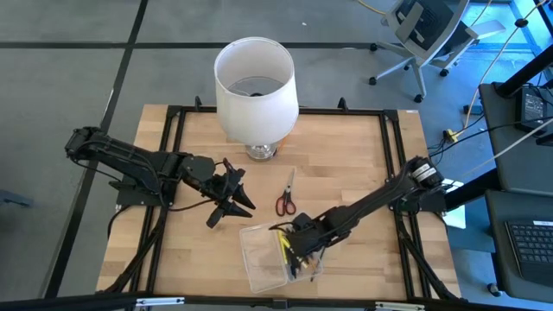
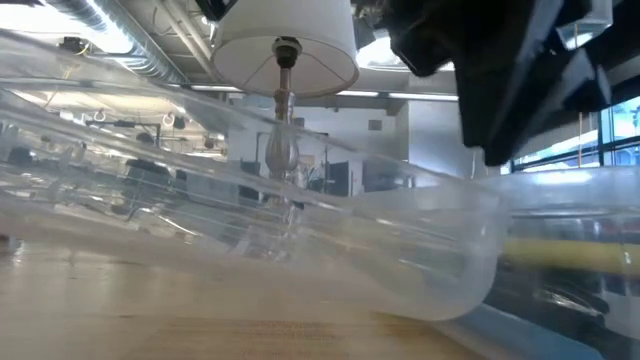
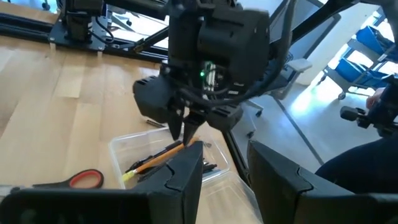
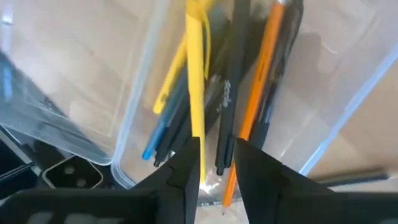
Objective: Pick & place school supplies into a supply box
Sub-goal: Put the black scissors into the transparent supply box
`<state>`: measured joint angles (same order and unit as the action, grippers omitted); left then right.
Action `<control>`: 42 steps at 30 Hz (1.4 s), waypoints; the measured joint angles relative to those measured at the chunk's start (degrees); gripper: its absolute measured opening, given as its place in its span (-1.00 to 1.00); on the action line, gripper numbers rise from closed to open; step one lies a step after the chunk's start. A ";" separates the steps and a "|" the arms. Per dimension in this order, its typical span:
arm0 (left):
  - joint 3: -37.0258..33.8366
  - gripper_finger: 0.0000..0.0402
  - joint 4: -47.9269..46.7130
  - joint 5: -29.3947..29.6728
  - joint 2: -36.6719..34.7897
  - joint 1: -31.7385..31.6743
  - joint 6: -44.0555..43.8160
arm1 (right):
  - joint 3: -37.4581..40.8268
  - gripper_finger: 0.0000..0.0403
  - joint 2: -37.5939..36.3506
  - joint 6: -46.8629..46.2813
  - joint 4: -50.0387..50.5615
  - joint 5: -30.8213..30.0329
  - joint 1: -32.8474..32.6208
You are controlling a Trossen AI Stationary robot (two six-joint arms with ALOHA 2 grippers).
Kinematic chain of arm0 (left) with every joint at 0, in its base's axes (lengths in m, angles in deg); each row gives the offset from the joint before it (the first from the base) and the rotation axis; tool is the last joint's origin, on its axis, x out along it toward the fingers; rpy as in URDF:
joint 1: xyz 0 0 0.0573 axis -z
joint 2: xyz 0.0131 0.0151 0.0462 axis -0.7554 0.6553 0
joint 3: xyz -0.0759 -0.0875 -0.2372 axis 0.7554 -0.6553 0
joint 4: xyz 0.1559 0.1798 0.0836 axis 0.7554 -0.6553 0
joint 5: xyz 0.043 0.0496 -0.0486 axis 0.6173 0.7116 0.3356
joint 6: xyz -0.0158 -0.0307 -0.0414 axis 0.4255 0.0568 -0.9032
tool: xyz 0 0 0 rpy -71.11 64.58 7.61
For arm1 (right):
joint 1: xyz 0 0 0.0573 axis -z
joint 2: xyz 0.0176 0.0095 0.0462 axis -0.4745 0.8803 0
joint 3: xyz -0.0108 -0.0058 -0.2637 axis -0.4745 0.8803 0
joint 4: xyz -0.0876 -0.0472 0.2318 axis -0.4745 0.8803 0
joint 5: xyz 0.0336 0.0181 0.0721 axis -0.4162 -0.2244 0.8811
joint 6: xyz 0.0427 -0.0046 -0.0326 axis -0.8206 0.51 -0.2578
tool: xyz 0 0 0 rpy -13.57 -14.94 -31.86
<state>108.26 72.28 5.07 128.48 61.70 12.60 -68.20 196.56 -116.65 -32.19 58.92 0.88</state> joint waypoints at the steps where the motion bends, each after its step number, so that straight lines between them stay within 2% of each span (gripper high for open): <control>1: 0.00 -0.41 0.01 0.01 0.00 0.00 -0.46 | 0.00 -0.50 -0.40 1.33 0.00 -0.11 0.37; 11: 0.00 -0.41 -3.39 -0.04 0.00 0.04 -4.68 | -0.02 -0.49 -1.08 10.54 -0.35 -0.66 6.61; 15: 0.00 -0.42 -8.93 0.40 0.00 0.82 -7.03 | -0.02 -0.38 -1.08 14.75 -0.37 -3.72 9.55; 17: 0.00 -0.43 -11.84 2.53 0.00 1.72 -8.26 | -0.02 -0.27 -1.08 16.11 -0.35 -6.50 11.11; 22: 0.00 -0.45 -19.07 12.07 0.00 3.94 -11.93 | -0.02 0.03 -1.08 16.26 -0.84 -11.74 14.24; 27: 0.00 -0.46 -23.27 19.27 0.00 5.48 -16.89 | -0.02 0.18 -0.91 14.77 -2.62 -12.09 15.69; 32: 0.00 -0.47 -23.54 22.28 0.00 6.56 -18.37 | -0.02 0.16 1.18 11.85 -5.25 -11.43 15.65; 42: 0.00 -0.47 -23.52 22.49 0.00 6.82 -18.37 | 0.00 -0.03 2.94 11.38 -5.16 -7.81 16.25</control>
<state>108.26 48.76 27.56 128.48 68.52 -5.77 -68.20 199.51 -105.28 -37.35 51.12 17.13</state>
